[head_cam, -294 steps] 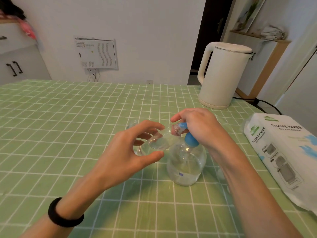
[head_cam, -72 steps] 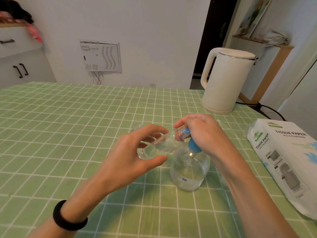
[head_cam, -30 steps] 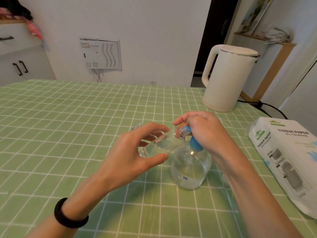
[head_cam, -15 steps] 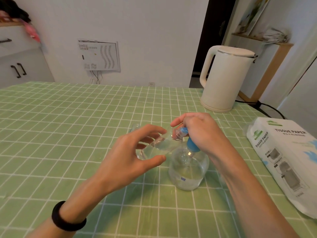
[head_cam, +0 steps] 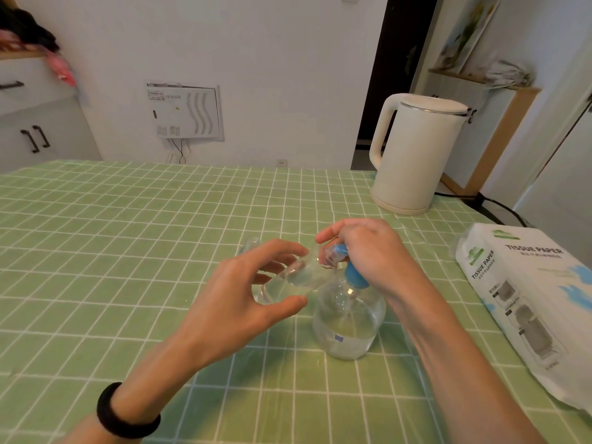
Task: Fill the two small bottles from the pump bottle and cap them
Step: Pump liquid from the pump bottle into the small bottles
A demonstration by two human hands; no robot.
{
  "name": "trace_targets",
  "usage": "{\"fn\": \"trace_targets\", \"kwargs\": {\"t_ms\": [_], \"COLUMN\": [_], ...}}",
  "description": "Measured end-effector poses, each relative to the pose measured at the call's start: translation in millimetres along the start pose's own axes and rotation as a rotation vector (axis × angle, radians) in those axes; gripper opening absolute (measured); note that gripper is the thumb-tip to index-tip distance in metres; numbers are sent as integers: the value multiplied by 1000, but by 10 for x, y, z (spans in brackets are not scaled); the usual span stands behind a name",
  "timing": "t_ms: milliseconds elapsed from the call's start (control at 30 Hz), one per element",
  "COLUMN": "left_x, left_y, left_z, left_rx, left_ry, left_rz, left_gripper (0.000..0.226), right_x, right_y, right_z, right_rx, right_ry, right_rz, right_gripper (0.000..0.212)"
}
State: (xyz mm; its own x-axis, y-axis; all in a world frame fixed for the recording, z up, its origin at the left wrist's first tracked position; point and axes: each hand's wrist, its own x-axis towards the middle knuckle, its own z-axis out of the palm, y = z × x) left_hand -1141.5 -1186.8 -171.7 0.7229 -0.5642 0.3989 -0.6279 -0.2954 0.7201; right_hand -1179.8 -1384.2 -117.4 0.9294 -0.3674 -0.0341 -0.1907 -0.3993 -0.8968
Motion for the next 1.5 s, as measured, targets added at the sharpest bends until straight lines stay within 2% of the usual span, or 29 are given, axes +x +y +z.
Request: {"fn": "trace_targets", "kwargs": {"t_ms": [167, 400, 733, 933, 1500], "left_x": [3, 3, 7, 16, 20], "left_y": [-3, -32, -8, -25, 11], "left_z": [1, -7, -15, -9, -21], "left_rx": [-27, 7, 1, -2, -5], "left_ry": [0, -2, 3, -9, -3], "left_rz": [5, -8, 11, 5, 4], "left_gripper": [52, 51, 52, 51, 51], "right_x": [41, -28, 23, 5, -25], "right_y": [10, 0, -17, -6, -68], "right_z": [-15, 25, -10, 16, -27], "right_rx": [-16, 19, -23, -7, -37], "right_ry": [9, -4, 15, -20, -46], "right_rz": [-39, 34, -9, 40, 25], "right_gripper": [41, 33, 41, 37, 38]}}
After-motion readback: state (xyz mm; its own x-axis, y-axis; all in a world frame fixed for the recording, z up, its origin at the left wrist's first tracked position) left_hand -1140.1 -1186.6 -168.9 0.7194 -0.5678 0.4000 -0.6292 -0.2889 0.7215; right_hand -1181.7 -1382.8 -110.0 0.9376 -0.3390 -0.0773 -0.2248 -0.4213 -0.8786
